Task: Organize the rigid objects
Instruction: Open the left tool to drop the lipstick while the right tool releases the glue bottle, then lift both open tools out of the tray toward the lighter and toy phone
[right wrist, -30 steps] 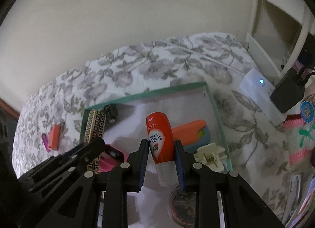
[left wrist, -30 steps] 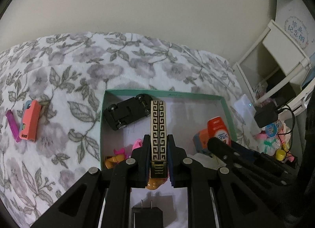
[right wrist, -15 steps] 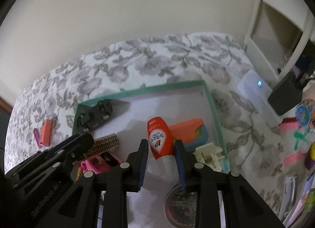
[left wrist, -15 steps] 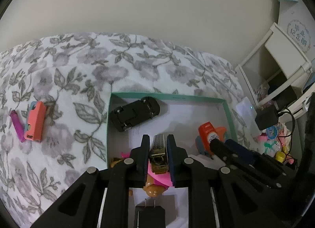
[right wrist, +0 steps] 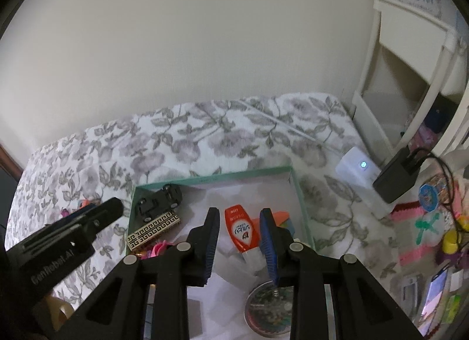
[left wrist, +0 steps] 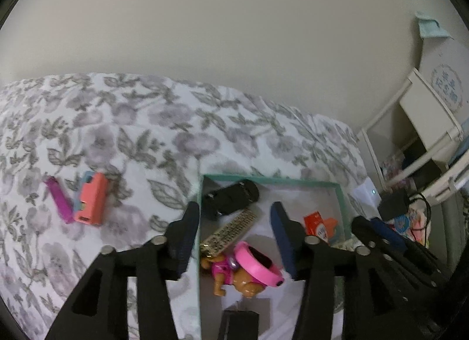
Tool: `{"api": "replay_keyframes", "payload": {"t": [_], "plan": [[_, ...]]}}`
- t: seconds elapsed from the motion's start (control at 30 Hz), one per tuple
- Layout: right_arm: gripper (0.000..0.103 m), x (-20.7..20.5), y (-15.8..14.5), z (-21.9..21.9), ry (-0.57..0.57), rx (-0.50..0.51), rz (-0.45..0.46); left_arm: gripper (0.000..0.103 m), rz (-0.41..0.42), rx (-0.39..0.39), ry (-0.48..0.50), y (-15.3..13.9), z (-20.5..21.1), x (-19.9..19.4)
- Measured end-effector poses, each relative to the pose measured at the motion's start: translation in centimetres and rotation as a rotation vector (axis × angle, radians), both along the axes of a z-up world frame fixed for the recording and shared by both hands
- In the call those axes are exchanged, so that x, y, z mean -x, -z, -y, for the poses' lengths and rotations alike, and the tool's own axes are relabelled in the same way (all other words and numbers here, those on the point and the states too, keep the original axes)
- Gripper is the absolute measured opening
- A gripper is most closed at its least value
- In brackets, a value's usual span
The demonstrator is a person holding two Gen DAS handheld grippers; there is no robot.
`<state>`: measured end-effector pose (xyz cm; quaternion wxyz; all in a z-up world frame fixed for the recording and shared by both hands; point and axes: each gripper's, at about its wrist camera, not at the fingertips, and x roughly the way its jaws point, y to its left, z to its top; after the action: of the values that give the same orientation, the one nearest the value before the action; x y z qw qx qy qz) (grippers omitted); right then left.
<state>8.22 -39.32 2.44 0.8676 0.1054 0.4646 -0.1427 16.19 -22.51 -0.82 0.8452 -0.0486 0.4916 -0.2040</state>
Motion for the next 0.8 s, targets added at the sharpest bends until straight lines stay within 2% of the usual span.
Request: {"api": "replay_keyframes", "payload": {"t": [0.03, 0.13, 0.23, 0.3, 0.47, 0.6, 0.7, 0.73, 0.8], "plan": [[0.045, 0.1, -0.3, -0.1, 0.001, 0.008, 0.006, 0.055, 0.007, -0.007, -0.013, -0.2, -0.4, -0.1], [0.058, 0.2, -0.9, -0.3, 0.005, 0.024, 0.026, 0.059, 0.021, -0.022, -0.05, -0.6, -1.4, -0.4], [0.064, 0.1, -0.9, -0.5, 0.0, 0.033, 0.024, 0.069, 0.032, -0.043, -0.083, -0.7, -2.3, -0.8], [0.068, 0.0, -0.8, -0.6, -0.003, 0.041, 0.019, 0.079, 0.036, -0.058, -0.103, -0.6, -2.9, -1.1], [0.078, -0.2, -0.4, -0.9, -0.015, 0.06, 0.014, 0.086, 0.053, -0.096, -0.141, -0.4, -3.6, -1.5], [0.092, -0.5, -0.3, -1.3, -0.029, 0.077, 0.015, 0.086, 0.068, -0.121, -0.154, -0.3, -4.1, -1.6], [0.097, -0.6, -0.2, -1.6, -0.041, 0.084, 0.018, 0.087, 0.075, -0.136, -0.161, -0.2, -4.3, -1.7], [0.099, -0.7, -0.2, -1.7, -0.045, 0.087, 0.018, 0.089, 0.077, -0.141, -0.163, -0.2, -4.3, -1.8], [0.1, -0.8, -0.1, -1.9, -0.051, 0.093, 0.016, 0.1, 0.079, -0.149, -0.166, -0.1, -4.4, -1.8]]}}
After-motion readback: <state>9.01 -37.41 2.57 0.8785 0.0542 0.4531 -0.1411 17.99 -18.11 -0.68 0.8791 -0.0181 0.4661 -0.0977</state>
